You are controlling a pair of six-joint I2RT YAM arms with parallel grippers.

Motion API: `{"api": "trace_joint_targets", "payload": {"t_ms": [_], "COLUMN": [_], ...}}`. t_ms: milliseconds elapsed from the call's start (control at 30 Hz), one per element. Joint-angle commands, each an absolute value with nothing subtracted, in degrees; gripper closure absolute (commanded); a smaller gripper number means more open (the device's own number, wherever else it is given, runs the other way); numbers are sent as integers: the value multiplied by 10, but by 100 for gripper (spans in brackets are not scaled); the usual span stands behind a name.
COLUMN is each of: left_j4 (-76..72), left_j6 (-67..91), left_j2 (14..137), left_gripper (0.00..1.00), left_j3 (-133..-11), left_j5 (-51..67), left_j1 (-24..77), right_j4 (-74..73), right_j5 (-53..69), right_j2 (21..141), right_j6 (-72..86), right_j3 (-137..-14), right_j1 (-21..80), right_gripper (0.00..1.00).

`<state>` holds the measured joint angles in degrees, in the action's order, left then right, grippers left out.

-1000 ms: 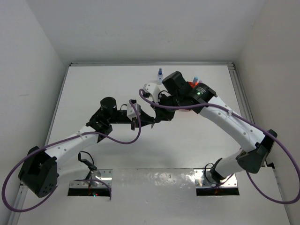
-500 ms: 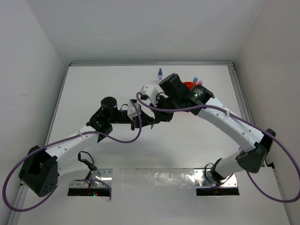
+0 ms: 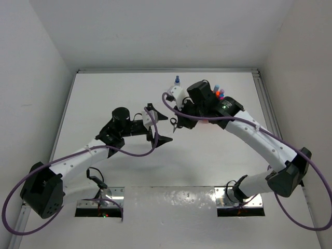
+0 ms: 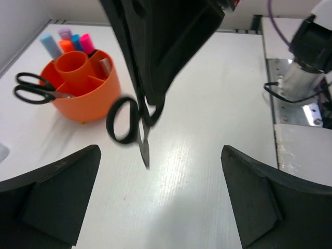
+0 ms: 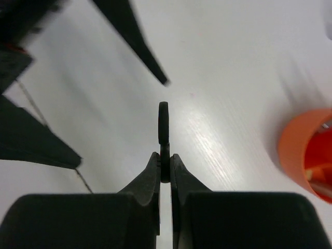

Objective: Sort the stationery into containers
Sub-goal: Place the scissors in the storage box.

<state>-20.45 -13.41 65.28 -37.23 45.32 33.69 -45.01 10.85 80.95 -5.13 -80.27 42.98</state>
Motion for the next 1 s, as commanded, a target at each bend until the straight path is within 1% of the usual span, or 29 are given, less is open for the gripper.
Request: {"api": "trace_joint_targets", "payload": {"t_ms": [0, 167, 267, 367, 600, 767, 967], "left_j4": [-216, -240, -237, -235, -228, -229, -236], "left_j6": [-117, -70, -55, -54, -56, -59, -59], "left_j2": [623, 611, 606, 597, 574, 570, 568], "left_gripper": [0, 0, 0, 0, 0, 0, 0], "left_j3": [-394, -385, -368, -359, -335, -329, -328], "left_j5": [384, 326, 279, 251, 223, 221, 217], "left_j1": [335, 335, 334, 333, 328, 324, 323], "right_j4": [-414, -353, -317, -292, -252, -218, -213], "right_j5": [49, -45, -146, -175, -153, -115, -103], "right_j2": [778, 758, 785, 807, 874, 895, 904], "right_j6": [-21, -4, 8, 4, 4, 18, 48], "right_j3": [-788, -773, -794, -798, -797, -776, -768], "right_j1": [394, 317, 281, 259, 218, 203, 200], "right_gripper": [100, 100, 100, 100, 100, 100, 100]}}
